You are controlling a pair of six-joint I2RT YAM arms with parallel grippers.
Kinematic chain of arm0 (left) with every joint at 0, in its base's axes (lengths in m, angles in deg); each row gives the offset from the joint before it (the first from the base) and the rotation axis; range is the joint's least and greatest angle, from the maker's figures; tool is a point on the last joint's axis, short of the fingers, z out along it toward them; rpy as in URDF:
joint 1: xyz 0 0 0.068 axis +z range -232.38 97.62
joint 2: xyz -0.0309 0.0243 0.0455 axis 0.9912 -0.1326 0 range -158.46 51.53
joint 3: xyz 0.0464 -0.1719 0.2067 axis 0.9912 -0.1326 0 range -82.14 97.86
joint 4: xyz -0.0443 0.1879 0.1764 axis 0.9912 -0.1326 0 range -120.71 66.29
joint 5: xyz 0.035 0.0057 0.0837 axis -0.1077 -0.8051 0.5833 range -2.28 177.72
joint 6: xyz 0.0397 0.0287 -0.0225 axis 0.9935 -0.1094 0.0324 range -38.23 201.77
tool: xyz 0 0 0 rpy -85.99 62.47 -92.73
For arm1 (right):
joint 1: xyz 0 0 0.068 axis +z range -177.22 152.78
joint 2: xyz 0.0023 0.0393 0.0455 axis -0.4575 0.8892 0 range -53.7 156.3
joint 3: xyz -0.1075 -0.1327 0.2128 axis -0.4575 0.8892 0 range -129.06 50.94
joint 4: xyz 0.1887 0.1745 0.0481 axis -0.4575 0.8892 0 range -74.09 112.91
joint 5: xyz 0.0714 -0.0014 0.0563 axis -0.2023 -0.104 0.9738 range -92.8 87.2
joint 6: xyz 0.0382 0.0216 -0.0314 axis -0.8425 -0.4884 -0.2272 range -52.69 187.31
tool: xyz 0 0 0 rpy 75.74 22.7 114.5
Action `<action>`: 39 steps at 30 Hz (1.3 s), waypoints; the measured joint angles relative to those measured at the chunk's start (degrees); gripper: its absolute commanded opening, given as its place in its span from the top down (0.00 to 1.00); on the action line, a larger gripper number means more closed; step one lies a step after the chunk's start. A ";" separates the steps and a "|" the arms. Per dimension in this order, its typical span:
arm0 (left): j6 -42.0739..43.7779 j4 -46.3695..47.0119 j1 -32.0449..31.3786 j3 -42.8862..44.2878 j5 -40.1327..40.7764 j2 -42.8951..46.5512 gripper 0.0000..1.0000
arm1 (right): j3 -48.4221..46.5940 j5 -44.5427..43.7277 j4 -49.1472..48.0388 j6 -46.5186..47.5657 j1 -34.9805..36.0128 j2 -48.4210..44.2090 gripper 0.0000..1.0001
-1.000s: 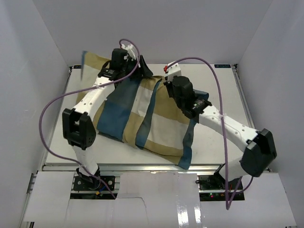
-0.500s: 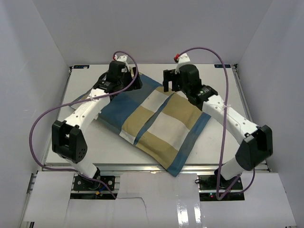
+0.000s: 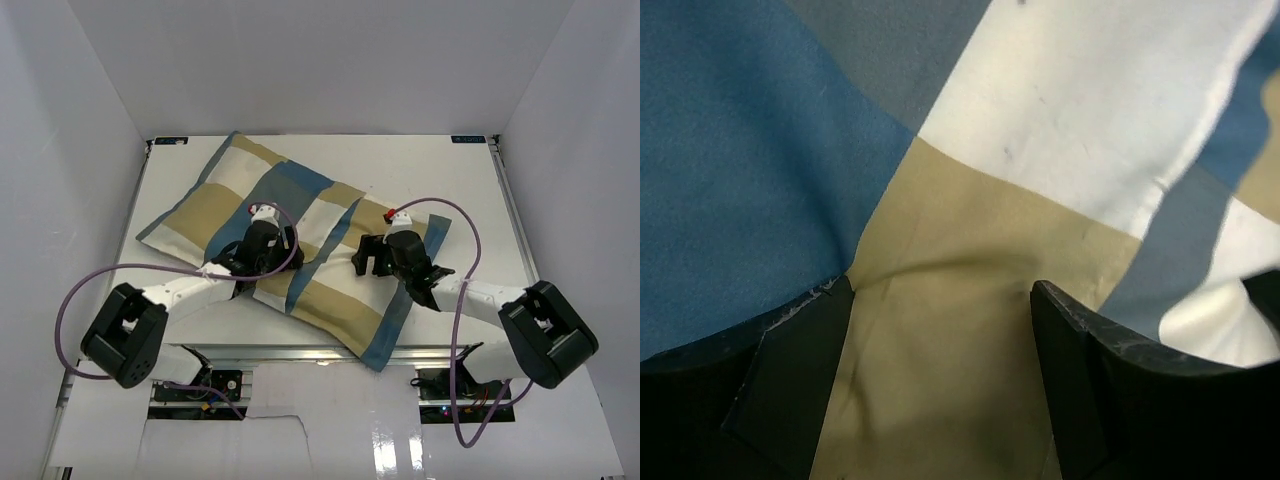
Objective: Remove the pillowcase from the pillow
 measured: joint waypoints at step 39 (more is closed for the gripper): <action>-2.25 -13.64 -10.80 13.05 5.18 -5.99 1.00 | 1.99 -1.55 2.54 -0.74 -1.75 -6.93 0.11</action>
